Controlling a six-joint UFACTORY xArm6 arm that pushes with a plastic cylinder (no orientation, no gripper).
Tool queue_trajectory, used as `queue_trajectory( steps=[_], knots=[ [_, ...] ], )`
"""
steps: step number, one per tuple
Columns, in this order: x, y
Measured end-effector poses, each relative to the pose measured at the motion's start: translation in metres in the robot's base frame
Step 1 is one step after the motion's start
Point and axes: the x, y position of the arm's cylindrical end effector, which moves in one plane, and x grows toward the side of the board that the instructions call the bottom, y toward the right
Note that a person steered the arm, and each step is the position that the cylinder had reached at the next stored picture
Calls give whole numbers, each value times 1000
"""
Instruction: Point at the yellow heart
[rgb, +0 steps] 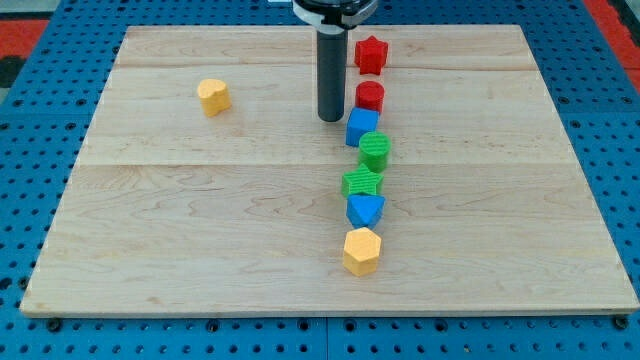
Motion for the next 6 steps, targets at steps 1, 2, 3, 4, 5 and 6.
queue_trajectory(
  steps=[1, 2, 3, 4, 5, 6],
  knots=[
    [24, 5],
    [25, 11],
    [25, 17],
    [22, 16],
    [23, -53],
    [23, -130]
  ],
)
